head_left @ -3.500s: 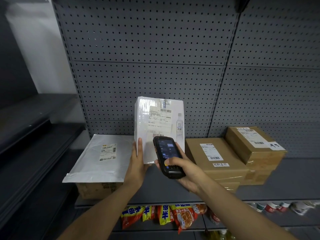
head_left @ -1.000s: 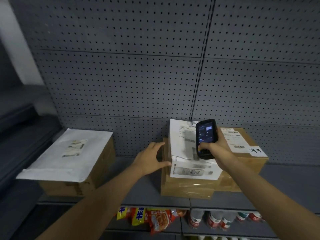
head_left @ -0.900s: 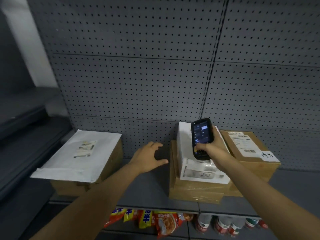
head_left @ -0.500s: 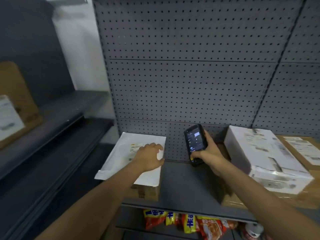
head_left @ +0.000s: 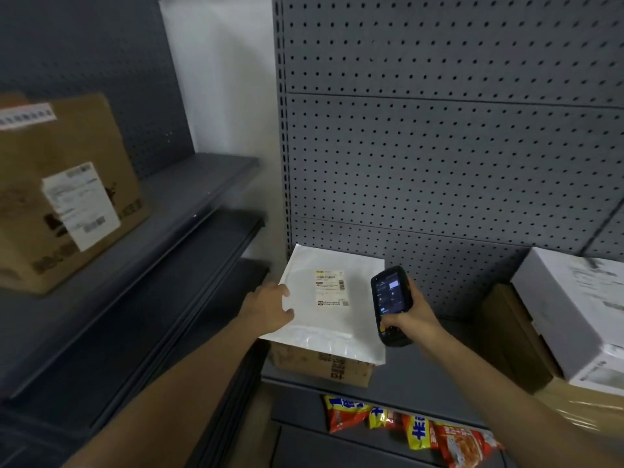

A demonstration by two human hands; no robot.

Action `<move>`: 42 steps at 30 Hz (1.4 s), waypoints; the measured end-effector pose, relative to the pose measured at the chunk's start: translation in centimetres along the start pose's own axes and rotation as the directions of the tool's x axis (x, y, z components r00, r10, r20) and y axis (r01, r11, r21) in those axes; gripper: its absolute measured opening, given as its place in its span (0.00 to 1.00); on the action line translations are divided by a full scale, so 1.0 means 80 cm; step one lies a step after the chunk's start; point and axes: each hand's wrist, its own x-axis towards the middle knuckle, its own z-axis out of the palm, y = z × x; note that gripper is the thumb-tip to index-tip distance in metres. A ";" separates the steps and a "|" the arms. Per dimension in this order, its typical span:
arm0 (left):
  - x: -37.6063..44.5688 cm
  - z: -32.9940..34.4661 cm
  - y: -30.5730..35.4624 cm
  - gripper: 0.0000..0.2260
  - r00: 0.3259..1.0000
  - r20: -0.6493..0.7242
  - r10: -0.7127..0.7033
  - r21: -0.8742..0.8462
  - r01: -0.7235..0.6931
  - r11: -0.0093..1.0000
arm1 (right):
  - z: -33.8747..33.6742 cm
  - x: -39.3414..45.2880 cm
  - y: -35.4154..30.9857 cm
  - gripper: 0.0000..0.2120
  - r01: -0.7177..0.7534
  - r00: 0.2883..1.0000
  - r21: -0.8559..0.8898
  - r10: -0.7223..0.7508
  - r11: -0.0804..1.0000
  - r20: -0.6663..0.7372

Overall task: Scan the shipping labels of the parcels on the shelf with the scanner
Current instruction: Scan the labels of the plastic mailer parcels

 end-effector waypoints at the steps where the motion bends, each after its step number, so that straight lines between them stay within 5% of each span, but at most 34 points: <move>1: 0.000 0.004 -0.007 0.22 1.000 0.010 -0.019 0.002 0.018 1.000 | 0.006 0.002 0.002 0.38 -0.028 1.000 0.006 0.028 1.000 0.006; 10: 0.025 0.040 -0.026 0.12 0.966 0.034 -0.257 -0.428 0.247 0.870 | 0.034 0.007 0.029 0.33 -0.203 0.979 0.110 0.203 0.973 0.017; 14: 0.034 0.040 -0.020 0.18 0.942 0.042 -0.333 -0.576 0.296 0.762 | 0.034 0.003 0.033 0.31 -0.198 0.980 0.152 0.198 0.968 0.019; 17: 0.040 0.040 -0.012 0.25 0.911 0.112 -0.398 -0.733 0.346 0.585 | 0.029 0.001 0.033 0.33 -0.209 0.978 0.166 0.207 0.964 0.027; 21: 0.041 0.039 0.000 0.15 0.919 0.194 -0.342 -0.707 0.373 0.601 | 0.022 -0.002 0.032 0.35 -0.216 0.976 0.199 0.215 0.956 0.024; 31: 0.031 0.020 0.044 0.10 0.964 0.074 -0.257 -0.839 0.200 0.506 | 0.002 -0.021 0.020 0.29 -0.200 0.980 0.380 0.185 0.903 0.075; 42: 0.008 -0.022 0.081 0.11 0.999 -0.035 0.011 -0.926 -0.036 0.375 | -0.040 -0.061 -0.028 0.30 -0.113 0.968 0.713 -0.086 0.692 0.237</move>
